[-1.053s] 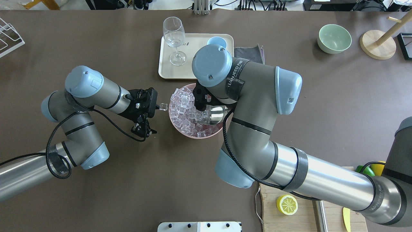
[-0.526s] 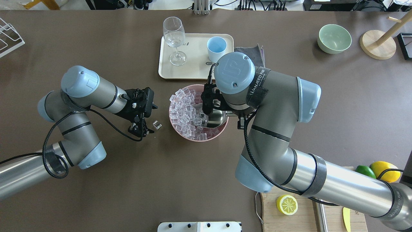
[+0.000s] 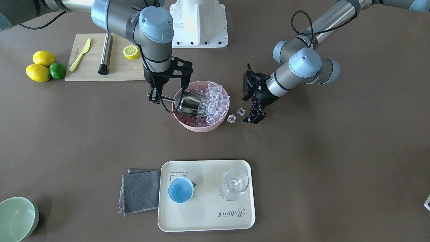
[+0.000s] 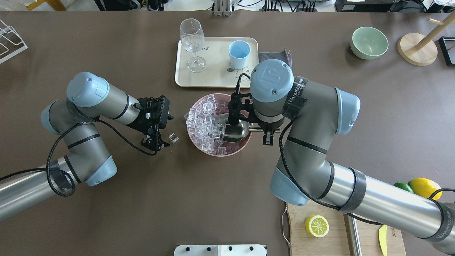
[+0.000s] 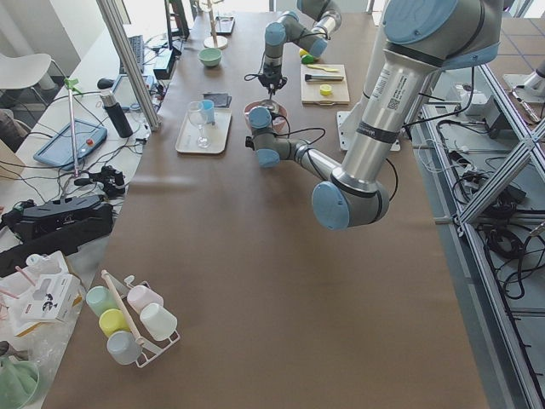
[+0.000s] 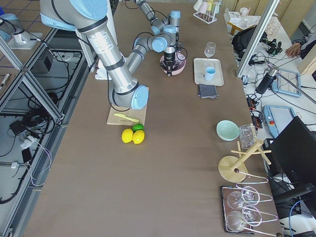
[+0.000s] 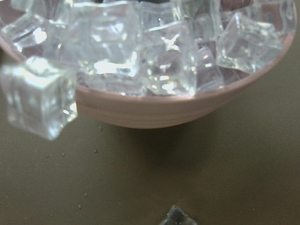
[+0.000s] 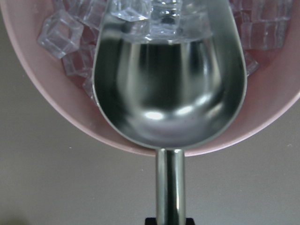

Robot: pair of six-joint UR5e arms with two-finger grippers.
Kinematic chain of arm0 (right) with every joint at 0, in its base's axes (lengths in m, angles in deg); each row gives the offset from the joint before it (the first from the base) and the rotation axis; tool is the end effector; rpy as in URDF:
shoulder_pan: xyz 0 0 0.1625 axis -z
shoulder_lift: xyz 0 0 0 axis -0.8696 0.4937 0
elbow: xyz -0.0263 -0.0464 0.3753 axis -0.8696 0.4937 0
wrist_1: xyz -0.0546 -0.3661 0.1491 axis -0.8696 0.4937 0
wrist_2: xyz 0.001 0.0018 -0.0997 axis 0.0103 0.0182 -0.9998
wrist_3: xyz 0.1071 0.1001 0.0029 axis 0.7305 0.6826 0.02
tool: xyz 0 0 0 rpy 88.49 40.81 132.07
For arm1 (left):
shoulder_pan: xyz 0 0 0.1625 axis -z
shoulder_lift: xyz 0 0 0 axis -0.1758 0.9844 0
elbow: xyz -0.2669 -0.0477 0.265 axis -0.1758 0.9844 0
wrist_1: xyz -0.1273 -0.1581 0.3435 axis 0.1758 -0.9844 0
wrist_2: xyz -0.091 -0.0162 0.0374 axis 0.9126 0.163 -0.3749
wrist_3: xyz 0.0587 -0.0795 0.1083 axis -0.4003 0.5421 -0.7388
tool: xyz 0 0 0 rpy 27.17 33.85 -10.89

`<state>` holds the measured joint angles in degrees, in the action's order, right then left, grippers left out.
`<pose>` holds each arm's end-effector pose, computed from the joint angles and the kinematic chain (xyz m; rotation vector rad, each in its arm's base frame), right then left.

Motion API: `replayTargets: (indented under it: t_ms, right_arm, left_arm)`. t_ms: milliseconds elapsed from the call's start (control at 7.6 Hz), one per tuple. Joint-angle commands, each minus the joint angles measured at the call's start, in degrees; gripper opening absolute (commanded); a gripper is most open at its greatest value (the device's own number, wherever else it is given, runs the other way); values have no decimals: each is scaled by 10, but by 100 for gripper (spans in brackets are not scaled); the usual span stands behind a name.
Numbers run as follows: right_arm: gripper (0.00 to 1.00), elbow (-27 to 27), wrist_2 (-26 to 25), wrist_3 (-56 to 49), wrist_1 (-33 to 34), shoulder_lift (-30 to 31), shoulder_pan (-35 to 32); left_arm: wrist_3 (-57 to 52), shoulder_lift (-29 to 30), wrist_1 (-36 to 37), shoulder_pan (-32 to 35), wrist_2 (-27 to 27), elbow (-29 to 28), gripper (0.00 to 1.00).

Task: Put ice in cup with scoop
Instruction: 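Drag the scoop through the ice and lift it out, right gripper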

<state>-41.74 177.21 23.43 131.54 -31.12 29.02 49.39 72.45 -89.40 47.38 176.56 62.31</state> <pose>-0.4997 -0.4179 0.2362 0.4802 -0.4651 -1.3593 0.5054 -0.4495 0.3258 1.0101 0.9090 1.4068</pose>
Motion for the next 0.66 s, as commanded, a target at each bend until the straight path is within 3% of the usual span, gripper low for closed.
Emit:
replayTargets:
  t_ms: [0, 132, 526]
  right_arm:
    - [0, 7, 69, -3, -9, 6, -35]
    - [0, 13, 109, -11, -7, 5, -56]
    - [0, 12, 134, -14, -8, 4, -65]
  left_arm:
    - [0, -1, 0, 0, 0, 0, 99]
    - [-1, -1, 0, 0, 0, 0, 99]
    - [-1, -4, -1, 0, 0, 1, 99]
